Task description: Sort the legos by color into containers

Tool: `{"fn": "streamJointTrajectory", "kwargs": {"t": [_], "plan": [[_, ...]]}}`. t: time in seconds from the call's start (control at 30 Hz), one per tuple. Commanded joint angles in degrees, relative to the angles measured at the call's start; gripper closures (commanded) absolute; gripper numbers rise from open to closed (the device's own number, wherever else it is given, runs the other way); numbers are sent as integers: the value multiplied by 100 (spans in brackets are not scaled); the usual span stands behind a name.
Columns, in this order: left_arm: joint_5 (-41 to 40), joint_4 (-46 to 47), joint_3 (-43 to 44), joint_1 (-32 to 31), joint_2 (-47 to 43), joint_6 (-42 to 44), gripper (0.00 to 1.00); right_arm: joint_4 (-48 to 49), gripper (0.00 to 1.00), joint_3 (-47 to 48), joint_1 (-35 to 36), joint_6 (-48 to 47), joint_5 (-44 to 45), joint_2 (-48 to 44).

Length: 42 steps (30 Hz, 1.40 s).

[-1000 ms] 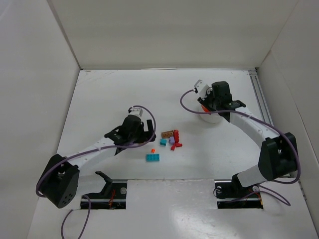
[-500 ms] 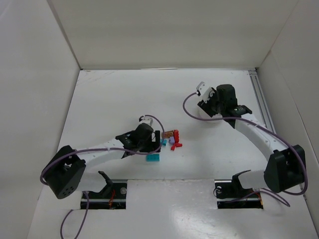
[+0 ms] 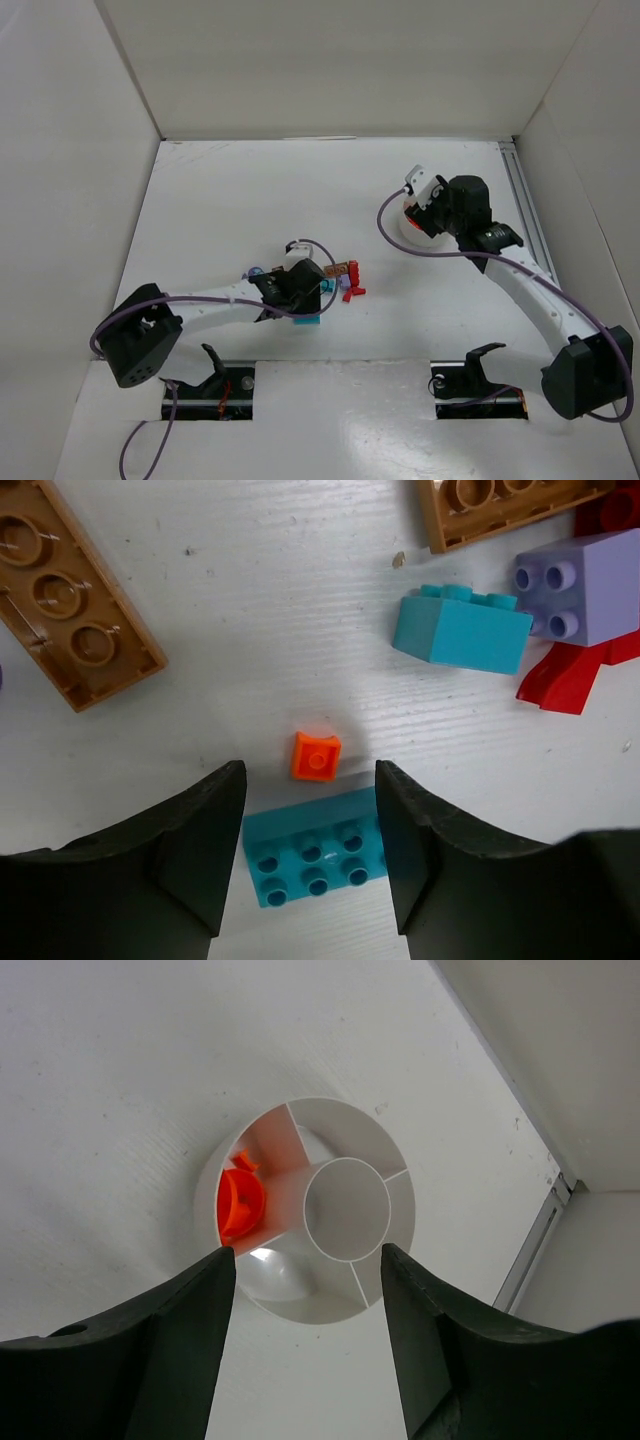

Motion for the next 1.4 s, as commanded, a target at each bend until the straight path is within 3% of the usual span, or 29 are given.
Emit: {"fn": "streamJointTrajectory", "kwargs": {"t": [0.0,0.2,0.33,0.8,1.23,1.37], "plan": [[-495,-513,350,-312,217,-370,50,45,35,-56,-29,-12,130,-200],[-944,-935,606,-497,639,-818,58,45,34,-170,-29,-12,130,-253],[-1049,-1059,712,-497,841,-942,70,45,32,-223,-81,-12,183,-376],[-1436,-1216,878,-620,613,-1118,94,-60,28,-328,-134,-12,235,-666],[-1823,-1041,1212,-620,77,-801,96,-86,20,-434,-248,-12,244,-1501],[-1876,-603,1606,-620,-37,-65,96,-297,14,-434,-310,58,437,-1764]]}}
